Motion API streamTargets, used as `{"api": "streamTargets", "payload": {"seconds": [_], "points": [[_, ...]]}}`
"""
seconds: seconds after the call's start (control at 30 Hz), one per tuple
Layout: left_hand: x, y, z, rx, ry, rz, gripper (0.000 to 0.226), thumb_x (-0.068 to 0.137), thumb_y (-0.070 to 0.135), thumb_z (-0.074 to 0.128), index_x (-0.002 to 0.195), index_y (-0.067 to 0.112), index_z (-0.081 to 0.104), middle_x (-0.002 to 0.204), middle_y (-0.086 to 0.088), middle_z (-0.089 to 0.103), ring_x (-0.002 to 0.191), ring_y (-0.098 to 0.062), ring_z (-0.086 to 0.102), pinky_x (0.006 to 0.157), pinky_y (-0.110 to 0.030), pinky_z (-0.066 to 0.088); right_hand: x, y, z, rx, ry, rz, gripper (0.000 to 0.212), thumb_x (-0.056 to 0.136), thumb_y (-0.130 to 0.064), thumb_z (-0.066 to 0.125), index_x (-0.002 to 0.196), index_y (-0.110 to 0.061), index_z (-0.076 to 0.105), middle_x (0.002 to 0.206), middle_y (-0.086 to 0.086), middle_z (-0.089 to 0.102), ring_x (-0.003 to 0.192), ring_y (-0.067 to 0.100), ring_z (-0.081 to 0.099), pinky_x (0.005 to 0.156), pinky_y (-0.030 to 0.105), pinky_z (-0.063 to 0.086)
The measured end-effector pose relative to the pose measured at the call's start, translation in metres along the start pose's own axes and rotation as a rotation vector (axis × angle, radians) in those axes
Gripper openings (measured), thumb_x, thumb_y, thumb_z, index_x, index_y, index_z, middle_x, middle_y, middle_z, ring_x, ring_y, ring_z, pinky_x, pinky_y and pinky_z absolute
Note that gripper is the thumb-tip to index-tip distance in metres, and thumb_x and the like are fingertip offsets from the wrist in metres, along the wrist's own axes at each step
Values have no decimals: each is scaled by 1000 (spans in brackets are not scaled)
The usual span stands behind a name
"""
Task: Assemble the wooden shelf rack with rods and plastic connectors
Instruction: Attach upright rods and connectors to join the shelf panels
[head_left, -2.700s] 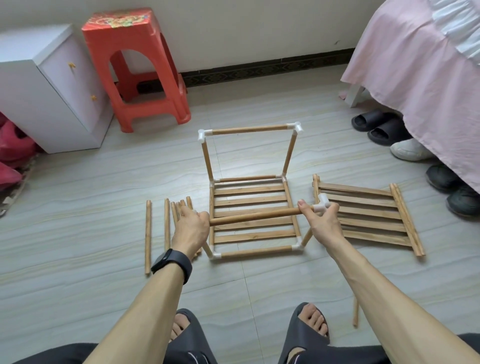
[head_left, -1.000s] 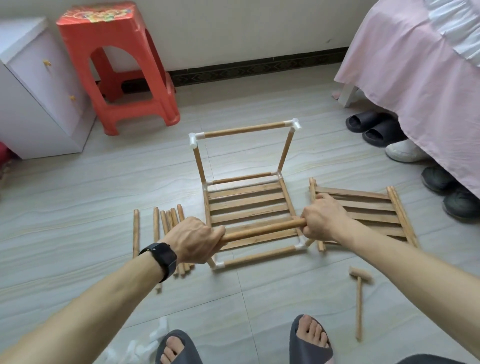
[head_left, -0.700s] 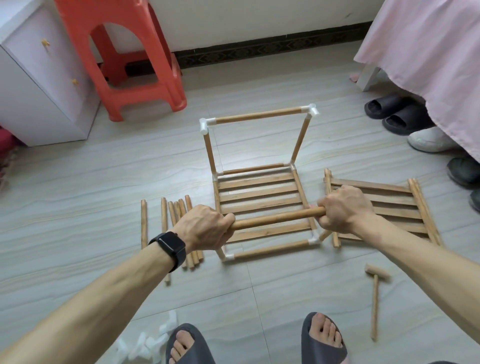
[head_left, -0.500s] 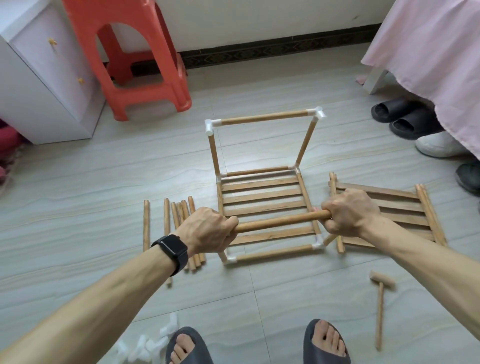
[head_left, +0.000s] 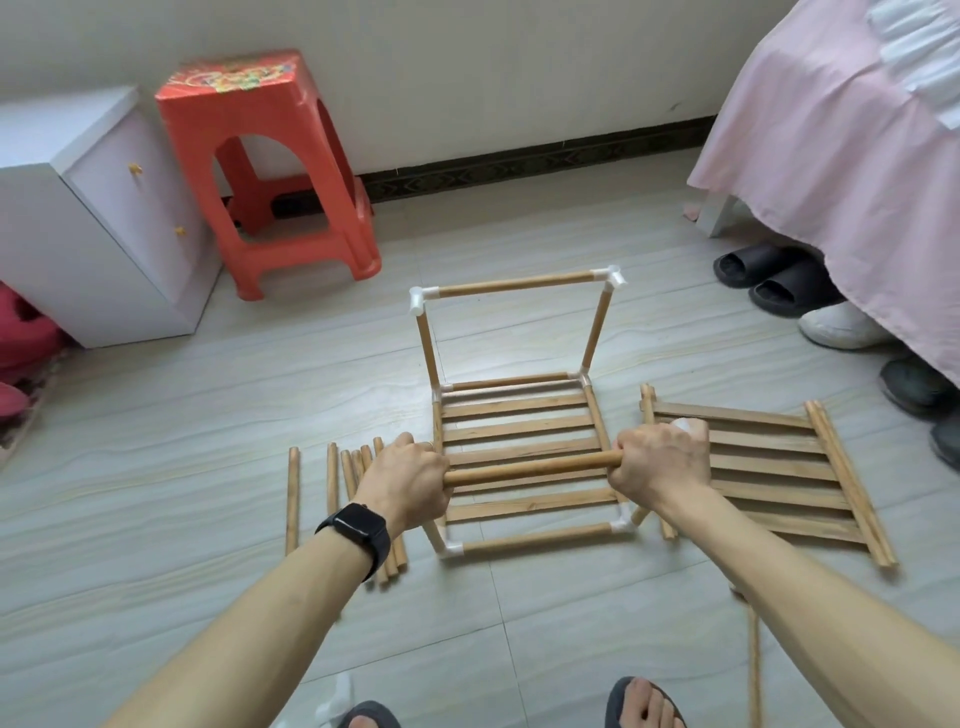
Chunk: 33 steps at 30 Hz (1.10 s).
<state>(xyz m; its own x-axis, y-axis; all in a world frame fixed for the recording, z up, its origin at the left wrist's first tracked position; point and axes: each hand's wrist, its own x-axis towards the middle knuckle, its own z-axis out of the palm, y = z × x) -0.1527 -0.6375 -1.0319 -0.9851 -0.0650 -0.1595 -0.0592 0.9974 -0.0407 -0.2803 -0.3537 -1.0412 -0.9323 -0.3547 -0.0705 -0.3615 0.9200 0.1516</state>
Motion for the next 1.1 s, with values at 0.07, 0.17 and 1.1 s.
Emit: {"api": "streamTargets", "payload": {"seconds": [0.07,0.17,1.1], "points": [[3,3,-5,67,-54,-41,27,96,28,44,82,21,66,83,4,59,86,-18,42,66,-29,35,-4,-2,-3,0,-7,12,26,78,-38,42,75,-30,67,74,-10,64,72,18,50,75,38,24],[4,9,-12,141,-134,-77,29,97,28,42,82,20,66,84,2,60,88,-19,43,67,-31,38,-10,0,-5,21,3,-42,20,73,-37,41,70,-28,59,64,-12,51,69,17,51,78,39,27],[81,166,-17,-205,-231,-38,30,92,48,49,83,23,62,77,3,62,69,-23,61,63,-35,53,-11,74,166,614,-465,443,60,92,-69,48,130,-23,47,129,9,59,123,38,56,90,46,45]]}}
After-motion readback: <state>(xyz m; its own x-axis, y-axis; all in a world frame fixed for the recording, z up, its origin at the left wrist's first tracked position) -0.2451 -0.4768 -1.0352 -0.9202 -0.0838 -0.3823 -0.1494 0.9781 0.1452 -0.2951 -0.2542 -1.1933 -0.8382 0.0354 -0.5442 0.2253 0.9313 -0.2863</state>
